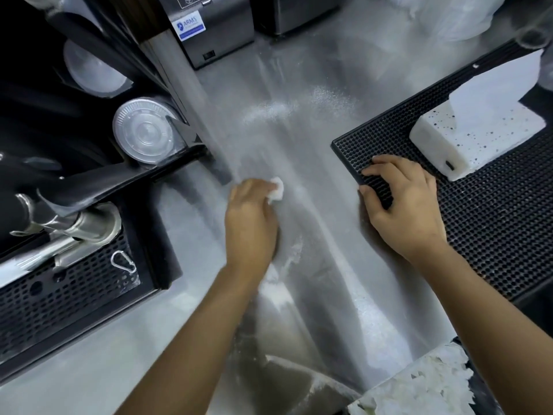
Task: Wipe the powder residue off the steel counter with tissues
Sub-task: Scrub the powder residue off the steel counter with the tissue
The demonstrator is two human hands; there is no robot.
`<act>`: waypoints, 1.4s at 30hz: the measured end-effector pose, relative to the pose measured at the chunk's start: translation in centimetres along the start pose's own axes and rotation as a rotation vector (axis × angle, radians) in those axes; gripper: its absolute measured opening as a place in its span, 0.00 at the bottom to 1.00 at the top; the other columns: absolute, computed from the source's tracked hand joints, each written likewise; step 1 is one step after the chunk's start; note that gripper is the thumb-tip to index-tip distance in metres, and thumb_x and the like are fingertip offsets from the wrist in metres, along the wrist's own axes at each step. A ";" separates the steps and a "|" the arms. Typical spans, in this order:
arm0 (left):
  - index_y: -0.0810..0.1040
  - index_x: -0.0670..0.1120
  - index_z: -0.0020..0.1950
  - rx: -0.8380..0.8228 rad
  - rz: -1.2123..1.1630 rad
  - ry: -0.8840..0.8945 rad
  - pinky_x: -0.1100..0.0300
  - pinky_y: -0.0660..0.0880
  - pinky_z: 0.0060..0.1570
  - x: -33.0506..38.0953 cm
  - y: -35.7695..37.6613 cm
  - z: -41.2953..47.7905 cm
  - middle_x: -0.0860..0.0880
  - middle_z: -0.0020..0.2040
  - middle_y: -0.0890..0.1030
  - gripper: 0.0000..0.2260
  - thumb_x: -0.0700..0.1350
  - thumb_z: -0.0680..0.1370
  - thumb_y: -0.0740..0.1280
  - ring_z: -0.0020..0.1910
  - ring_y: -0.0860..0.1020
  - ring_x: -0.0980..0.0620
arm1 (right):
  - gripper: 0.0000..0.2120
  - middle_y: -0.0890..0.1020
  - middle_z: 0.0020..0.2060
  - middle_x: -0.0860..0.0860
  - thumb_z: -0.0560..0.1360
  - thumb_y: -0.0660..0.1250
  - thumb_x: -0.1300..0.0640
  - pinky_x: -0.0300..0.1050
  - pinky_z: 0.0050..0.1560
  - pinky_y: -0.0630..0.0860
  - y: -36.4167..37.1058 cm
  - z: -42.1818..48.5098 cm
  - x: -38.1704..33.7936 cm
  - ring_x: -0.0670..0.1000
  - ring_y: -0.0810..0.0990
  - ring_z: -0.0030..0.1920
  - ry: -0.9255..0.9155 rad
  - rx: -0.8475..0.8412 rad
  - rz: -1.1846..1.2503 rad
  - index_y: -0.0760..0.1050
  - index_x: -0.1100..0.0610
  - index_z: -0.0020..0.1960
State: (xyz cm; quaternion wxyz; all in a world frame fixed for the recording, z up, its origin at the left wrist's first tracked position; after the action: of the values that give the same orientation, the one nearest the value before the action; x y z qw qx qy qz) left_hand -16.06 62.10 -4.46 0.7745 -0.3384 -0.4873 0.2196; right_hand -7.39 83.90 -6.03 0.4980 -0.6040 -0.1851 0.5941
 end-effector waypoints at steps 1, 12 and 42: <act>0.83 0.41 0.45 -0.050 -0.032 0.005 0.76 0.67 0.53 0.7 0.1 -1.5 0.48 0.47 0.82 0.12 0.28 0.73 0.62 0.49 0.78 0.51 | 0.12 0.76 0.63 0.50 0.76 0.68 0.57 0.53 0.71 0.59 0.1 0.0 0.0 0.53 0.71 0.65 0.001 0.001 0.000 0.77 0.54 0.59; 0.83 0.42 0.50 0.177 0.013 -0.158 0.81 0.61 0.48 -4.0 0.1 14.3 0.43 0.51 0.81 0.18 0.29 0.71 0.58 0.53 0.77 0.46 | 0.21 0.74 0.65 0.52 0.74 0.67 0.44 0.52 0.66 0.62 1.4 4.5 -0.3 0.56 0.69 0.67 -0.033 -0.076 -0.046 0.76 0.55 0.61; 0.83 0.43 0.47 0.057 -0.030 -0.093 0.79 0.63 0.50 -2.8 2.7 10.5 0.48 0.48 0.80 0.17 0.28 0.71 0.58 0.48 0.74 0.55 | 0.21 0.77 0.59 0.50 0.72 0.68 0.43 0.45 0.63 0.57 0.7 4.9 0.1 0.51 0.70 0.62 -0.008 0.039 0.000 0.78 0.55 0.58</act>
State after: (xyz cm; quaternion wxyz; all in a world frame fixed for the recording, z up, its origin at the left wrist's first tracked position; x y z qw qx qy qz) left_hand -26.71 65.31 -5.04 0.7634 -0.2983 -0.5216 0.2371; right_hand -12.04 85.55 -5.63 0.5091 -0.5917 -0.1755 0.5999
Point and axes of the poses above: each hand's wrist, its own z-axis towards the middle knuckle, its own y-axis out of the palm, x = y × z, the point moved 10 cm from there along z, towards the middle knuckle
